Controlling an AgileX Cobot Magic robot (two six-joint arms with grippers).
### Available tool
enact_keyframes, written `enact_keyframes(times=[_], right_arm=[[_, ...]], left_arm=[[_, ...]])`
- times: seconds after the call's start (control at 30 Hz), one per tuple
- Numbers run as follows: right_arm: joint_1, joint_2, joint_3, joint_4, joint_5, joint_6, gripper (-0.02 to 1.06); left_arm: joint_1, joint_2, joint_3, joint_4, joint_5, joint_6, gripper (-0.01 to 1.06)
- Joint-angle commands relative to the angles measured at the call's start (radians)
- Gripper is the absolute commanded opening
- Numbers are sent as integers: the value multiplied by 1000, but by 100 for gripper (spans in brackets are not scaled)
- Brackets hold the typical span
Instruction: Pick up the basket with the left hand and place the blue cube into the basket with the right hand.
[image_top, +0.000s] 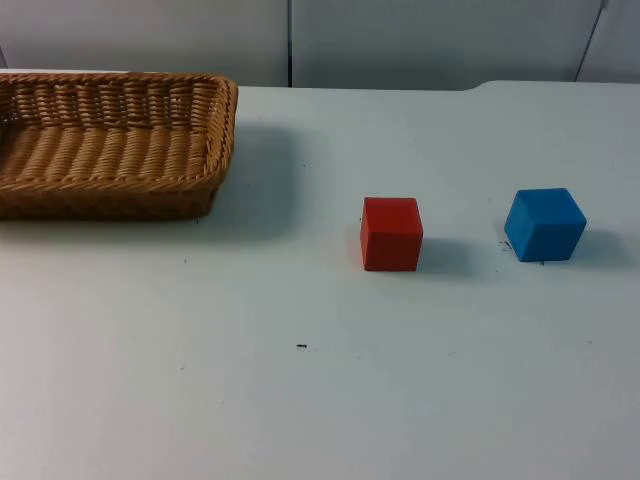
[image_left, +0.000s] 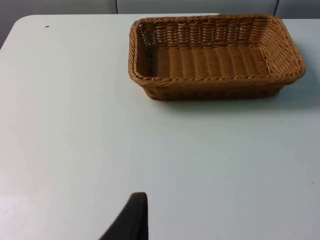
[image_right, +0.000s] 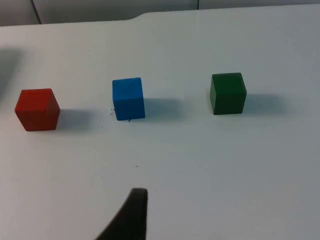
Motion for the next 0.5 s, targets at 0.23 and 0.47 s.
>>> enact_keyframes(times=[0.23,0.47], right_arm=[[4,-5,4,0,-10,0,105],[4,-5,4,0,-10,0,105]], left_arm=[[-7,5,-49,-95,-99,-11,104],[-7,170,-109,-120,-211,-11,104]])
